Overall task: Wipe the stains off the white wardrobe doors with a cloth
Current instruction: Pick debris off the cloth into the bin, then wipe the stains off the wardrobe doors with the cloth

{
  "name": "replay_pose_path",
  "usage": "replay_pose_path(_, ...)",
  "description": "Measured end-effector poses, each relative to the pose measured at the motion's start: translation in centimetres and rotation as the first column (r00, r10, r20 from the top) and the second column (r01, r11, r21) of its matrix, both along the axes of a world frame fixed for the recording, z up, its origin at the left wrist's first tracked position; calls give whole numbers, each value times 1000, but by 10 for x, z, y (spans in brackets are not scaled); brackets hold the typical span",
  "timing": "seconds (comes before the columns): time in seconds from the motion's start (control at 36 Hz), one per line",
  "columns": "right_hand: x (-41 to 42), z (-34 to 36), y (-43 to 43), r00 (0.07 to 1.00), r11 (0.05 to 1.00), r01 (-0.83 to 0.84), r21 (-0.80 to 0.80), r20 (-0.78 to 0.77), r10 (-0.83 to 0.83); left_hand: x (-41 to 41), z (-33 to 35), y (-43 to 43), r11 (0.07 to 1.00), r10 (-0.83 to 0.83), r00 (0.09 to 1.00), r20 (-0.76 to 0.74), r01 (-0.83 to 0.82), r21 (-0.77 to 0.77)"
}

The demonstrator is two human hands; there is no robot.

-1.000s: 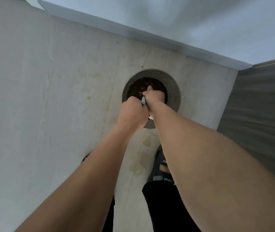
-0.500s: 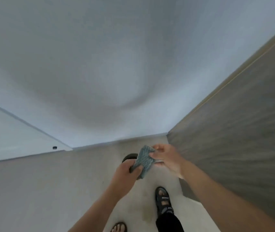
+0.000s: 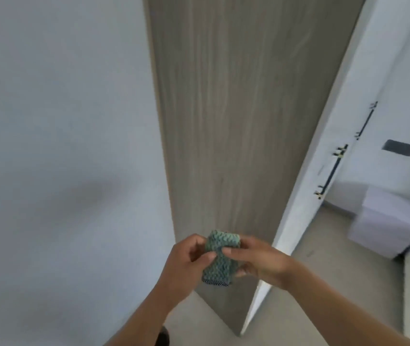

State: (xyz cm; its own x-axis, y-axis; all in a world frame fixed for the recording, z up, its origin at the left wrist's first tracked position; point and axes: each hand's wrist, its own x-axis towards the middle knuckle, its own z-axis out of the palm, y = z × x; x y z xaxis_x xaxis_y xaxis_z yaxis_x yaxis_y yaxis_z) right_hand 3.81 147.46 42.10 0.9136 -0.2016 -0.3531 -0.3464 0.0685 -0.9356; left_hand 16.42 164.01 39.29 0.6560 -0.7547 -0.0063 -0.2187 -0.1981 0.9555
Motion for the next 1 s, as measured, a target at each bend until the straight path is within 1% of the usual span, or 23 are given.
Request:
replay_pose_path(0.08, -83, -4, -33, 988, 988, 151, -8, 3, -151, -69, 7, -54, 998, -54, 998, -31, 53, -32)
replay_pose_path(0.19, -172, -18, -80, 954, 952, 299, -68, 23, -298, -154, -8, -116, 1000, -15, 993, -120, 14, -5)
replay_pose_path(0.25, -224, -25, -111, 936, 934, 352, -61, 55, -349, -207, -12, -156, 999, -19, 981, -195, 13, -30)
replay_pose_path(0.28, -234, -27, -120, 924, 923, 380, -56, 67, -376, -221, -12, -166, 999, -22, 970, -243, 10, -51)
replay_pose_path(0.33, -275, -29, -145, 888, 888, 457, -48, 85, -452, -265, -3, -197, 996, -76, 946, -315, 59, -62)
replay_pose_path(0.39, -309, -29, -169, 869, 871, 490, -49, 112, -482, -300, 6, -225, 993, -119, 947, -299, 110, -46)
replay_pose_path(0.47, -347, -27, -204, 837, 845, 534, -18, 154, -526, -332, 16, -269, 985, -168, 964, -205, 172, 1)
replay_pose_path(0.56, -370, -23, -240, 782, 806, 584, 96, 201, -590, -347, 24, -312, 976, -208, 958, -199, 218, 30)
replay_pose_path(0.61, -384, -25, -271, 750, 785, 598, 161, 234, -619, -357, 23, -350, 968, -238, 958, -158, 247, 43)
replay_pose_path(0.69, -387, -33, -314, 750, 787, 598, 149, 242, -616, -361, 16, -396, 966, -244, 958, -153, 254, 44)
replay_pose_path(0.75, -382, -40, -347, 760, 790, 598, 136, 217, -613, -359, 7, -431, 966, -239, 951, -194, 253, 48)
replay_pose_path(0.81, -374, -45, -382, 753, 776, 618, 128, 185, -631, -351, -2, -472, 967, -236, 937, -256, 252, 30)
replay_pose_path(0.86, -364, -52, -426, 741, 757, 642, 121, 153, -653, -339, -12, -521, 965, -244, 929, -278, 260, 23)
replay_pose_path(1.0, -345, -49, -529, 709, 722, 679, 132, 137, -692, -312, -6, -631, 956, -286, 932, -222, 293, -2)
